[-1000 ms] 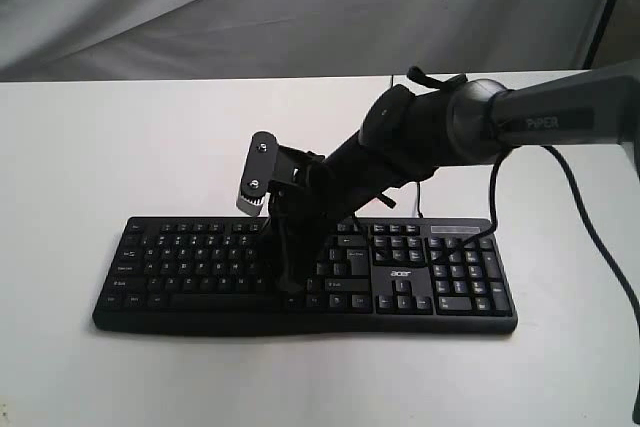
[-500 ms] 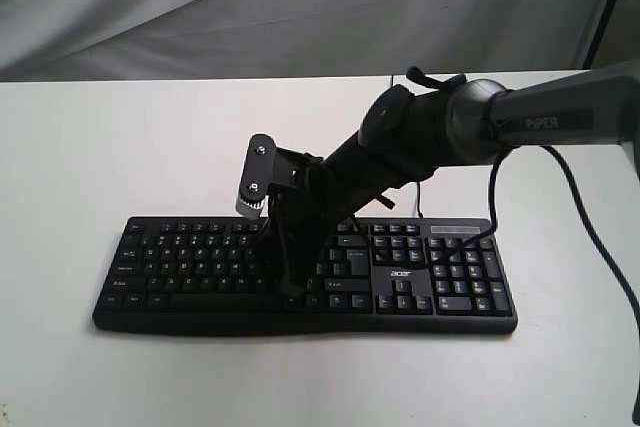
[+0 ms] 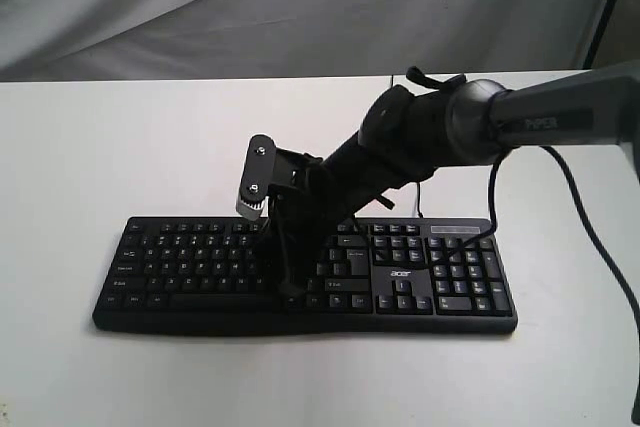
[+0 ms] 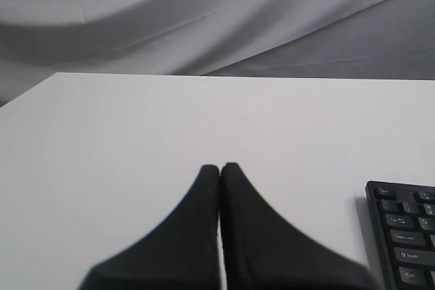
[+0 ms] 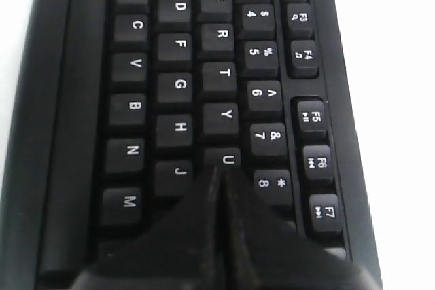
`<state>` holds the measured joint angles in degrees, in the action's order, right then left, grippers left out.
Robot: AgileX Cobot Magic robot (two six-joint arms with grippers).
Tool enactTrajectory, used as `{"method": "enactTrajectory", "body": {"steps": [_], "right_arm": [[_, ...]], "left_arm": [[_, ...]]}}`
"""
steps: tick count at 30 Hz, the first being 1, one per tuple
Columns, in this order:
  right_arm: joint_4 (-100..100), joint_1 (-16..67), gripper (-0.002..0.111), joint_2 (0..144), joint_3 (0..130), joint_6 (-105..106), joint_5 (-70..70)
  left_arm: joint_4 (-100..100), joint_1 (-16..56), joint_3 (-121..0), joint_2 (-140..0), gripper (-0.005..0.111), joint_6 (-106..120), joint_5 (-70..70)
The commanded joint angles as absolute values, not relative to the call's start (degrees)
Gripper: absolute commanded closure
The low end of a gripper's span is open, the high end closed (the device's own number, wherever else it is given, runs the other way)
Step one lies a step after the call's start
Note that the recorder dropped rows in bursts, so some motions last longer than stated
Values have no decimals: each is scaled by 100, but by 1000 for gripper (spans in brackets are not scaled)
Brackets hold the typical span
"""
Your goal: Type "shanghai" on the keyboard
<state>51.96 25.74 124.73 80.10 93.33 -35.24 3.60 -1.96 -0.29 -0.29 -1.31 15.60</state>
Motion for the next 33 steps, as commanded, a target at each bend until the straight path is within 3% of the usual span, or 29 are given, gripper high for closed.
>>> {"method": "enactTrajectory", "body": {"steps": [1, 33], "right_arm": [[5235, 2522, 108, 12579, 7982, 9383, -3563], [5260, 2522, 108, 11856, 7982, 9287, -3734]], "left_arm": [[356, -175, 0, 0, 106, -139, 1524], [356, -175, 0, 0, 106, -139, 1524]]}}
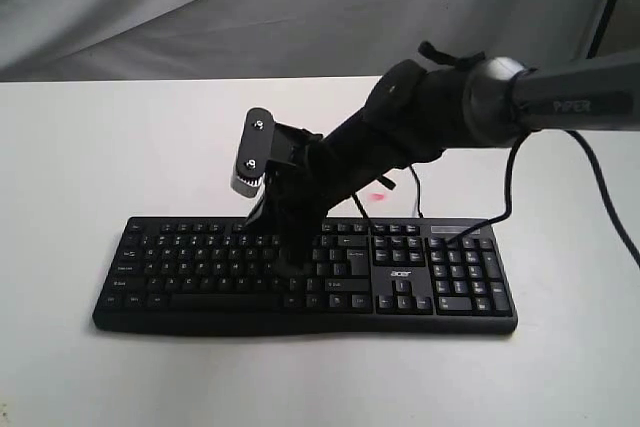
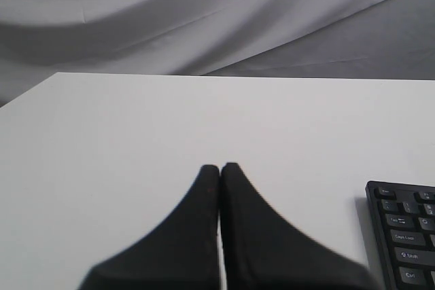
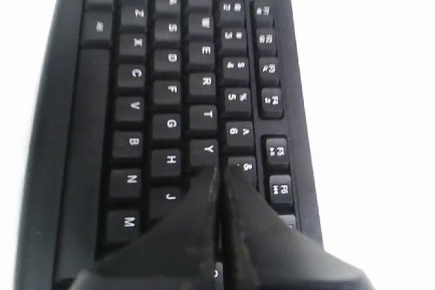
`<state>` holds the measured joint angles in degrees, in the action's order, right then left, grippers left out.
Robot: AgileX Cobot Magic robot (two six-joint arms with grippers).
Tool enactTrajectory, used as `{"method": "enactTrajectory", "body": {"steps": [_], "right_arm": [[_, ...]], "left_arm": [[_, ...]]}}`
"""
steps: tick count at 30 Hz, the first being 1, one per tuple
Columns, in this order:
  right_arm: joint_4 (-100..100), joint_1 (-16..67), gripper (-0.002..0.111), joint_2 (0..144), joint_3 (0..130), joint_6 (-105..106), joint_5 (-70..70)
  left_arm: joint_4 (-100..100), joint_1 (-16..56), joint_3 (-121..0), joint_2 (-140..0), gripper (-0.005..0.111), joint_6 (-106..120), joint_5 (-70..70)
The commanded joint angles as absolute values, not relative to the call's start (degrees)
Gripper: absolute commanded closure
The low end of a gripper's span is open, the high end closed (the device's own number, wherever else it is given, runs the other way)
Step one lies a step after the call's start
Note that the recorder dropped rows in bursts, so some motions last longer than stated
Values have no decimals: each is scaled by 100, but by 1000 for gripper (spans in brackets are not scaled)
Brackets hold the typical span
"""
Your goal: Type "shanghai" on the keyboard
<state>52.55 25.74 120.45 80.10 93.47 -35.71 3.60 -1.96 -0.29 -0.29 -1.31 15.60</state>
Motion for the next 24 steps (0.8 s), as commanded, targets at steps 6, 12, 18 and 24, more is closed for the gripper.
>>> {"method": "enactTrajectory", "body": {"steps": [6, 12, 18, 24], "right_arm": [[5260, 2522, 108, 11619, 7982, 9149, -3896], [5260, 2522, 108, 11231, 7982, 8857, -4007], [5260, 2522, 108, 10653, 7982, 8414, -4010], [5260, 2522, 108, 9728, 7982, 8014, -4309]], "left_arm": [[356, -175, 0, 0, 106, -139, 1524], [356, -175, 0, 0, 106, -139, 1524], [356, -175, 0, 0, 106, -139, 1524], [356, -175, 0, 0, 106, -139, 1524]]}}
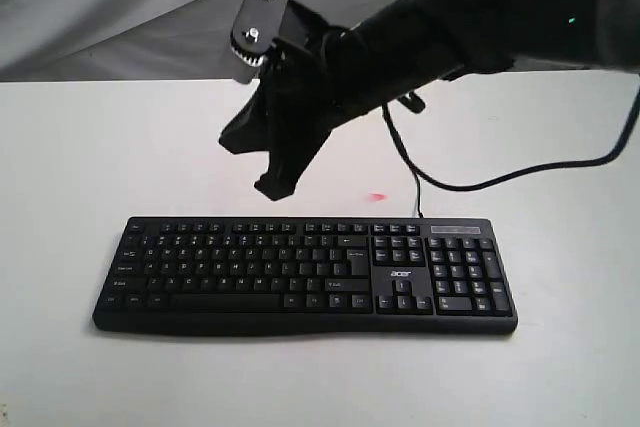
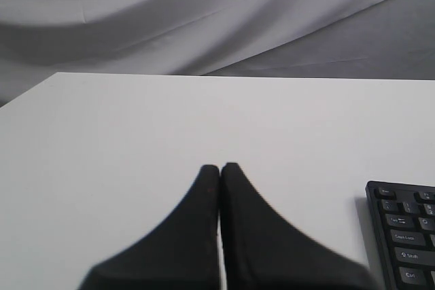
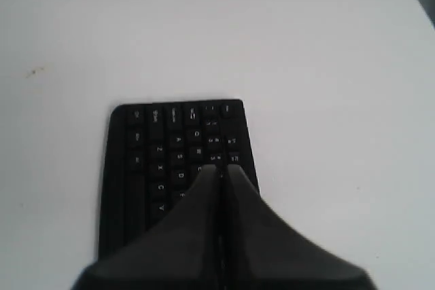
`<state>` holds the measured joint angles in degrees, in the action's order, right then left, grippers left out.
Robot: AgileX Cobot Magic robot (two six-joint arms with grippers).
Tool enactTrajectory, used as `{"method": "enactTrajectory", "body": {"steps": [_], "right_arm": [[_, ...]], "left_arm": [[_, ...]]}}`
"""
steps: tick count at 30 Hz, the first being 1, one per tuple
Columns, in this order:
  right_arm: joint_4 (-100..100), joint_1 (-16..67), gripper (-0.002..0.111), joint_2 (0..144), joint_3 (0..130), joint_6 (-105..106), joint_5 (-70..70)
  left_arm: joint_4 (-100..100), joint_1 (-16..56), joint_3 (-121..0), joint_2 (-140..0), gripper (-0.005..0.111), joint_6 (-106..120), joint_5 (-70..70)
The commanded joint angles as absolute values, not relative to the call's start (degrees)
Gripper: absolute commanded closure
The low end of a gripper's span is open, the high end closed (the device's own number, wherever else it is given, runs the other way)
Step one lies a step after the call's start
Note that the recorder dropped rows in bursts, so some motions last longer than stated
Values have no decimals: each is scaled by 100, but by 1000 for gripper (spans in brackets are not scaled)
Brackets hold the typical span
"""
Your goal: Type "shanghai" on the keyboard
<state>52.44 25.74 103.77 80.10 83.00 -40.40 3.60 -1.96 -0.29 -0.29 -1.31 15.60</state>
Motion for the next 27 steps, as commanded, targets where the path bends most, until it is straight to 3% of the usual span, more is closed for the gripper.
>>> {"method": "enactTrajectory", "body": {"steps": [1, 15, 27], "right_arm": [[5260, 2522, 108, 9608, 7982, 7930, -4309], [4942, 2686, 108, 6475, 7982, 7001, -4442], [3967, 2686, 108, 4726, 7982, 5832, -4149]], "left_arm": [[356, -175, 0, 0, 106, -139, 1524], [356, -175, 0, 0, 106, -139, 1524], [356, -175, 0, 0, 106, -139, 1524]]}}
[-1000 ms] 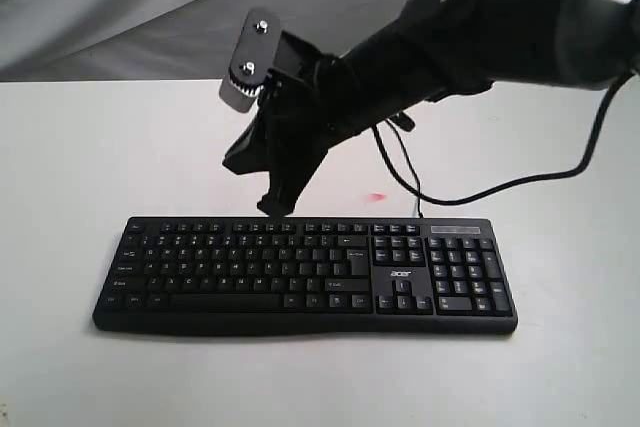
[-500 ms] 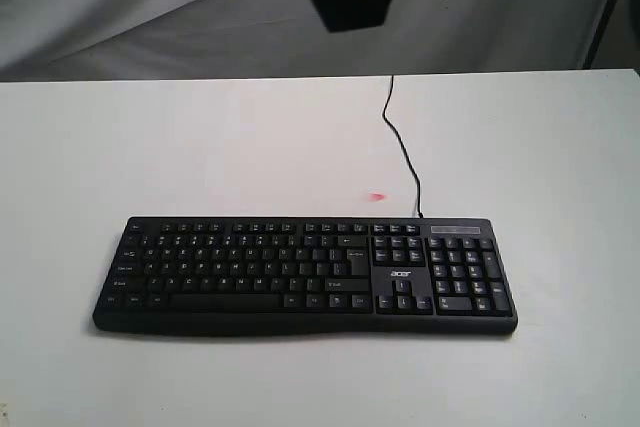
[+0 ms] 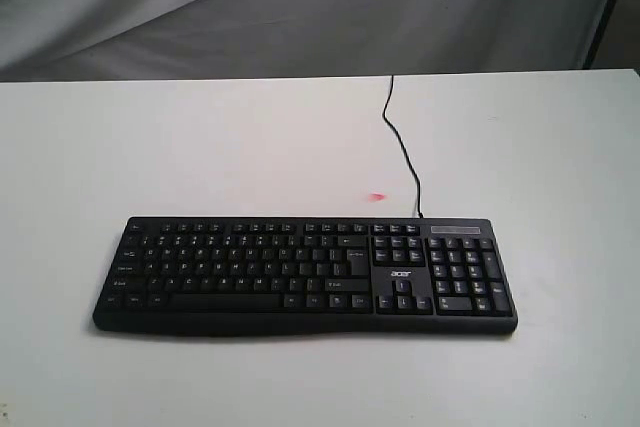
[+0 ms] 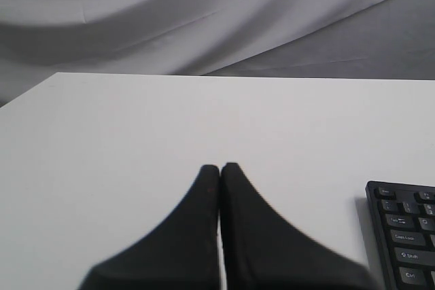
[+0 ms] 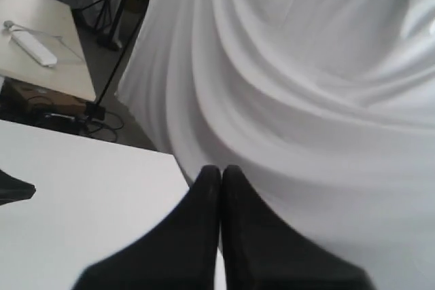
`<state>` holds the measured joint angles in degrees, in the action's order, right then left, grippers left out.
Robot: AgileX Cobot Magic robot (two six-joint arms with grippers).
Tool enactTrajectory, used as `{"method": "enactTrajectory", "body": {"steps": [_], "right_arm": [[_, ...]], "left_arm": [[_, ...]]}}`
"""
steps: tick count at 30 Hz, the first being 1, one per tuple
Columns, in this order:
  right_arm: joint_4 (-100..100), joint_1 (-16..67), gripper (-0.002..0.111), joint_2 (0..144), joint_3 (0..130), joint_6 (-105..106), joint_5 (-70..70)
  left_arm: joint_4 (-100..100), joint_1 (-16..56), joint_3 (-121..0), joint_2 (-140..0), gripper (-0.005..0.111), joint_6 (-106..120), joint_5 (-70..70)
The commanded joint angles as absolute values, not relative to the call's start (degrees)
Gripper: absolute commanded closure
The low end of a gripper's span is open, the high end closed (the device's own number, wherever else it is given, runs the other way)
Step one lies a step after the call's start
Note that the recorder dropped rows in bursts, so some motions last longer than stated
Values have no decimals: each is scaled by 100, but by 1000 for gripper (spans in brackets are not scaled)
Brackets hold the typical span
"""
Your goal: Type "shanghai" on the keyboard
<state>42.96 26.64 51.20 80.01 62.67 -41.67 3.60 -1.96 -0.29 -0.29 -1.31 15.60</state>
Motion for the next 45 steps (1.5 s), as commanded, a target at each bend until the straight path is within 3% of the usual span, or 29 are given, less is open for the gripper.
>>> {"method": "enactTrajectory", "body": {"steps": [1, 20, 31, 38, 45], "right_arm": [[3890, 2686, 108, 4609, 7982, 5724, -4160], [3849, 2686, 108, 3394, 7982, 5517, -4179], [3565, 2686, 108, 2813, 7982, 5484, -3409], [2108, 2462, 108, 2135, 7982, 3521, -2956], [-176, 1566, 108, 1417, 7982, 1370, -3690]], "left_arm": [[356, -175, 0, 0, 106, -139, 1524], [356, -175, 0, 0, 106, -139, 1524], [356, -175, 0, 0, 106, -139, 1524], [356, -175, 0, 0, 106, -139, 1524], [356, -175, 0, 0, 106, -139, 1524]]}}
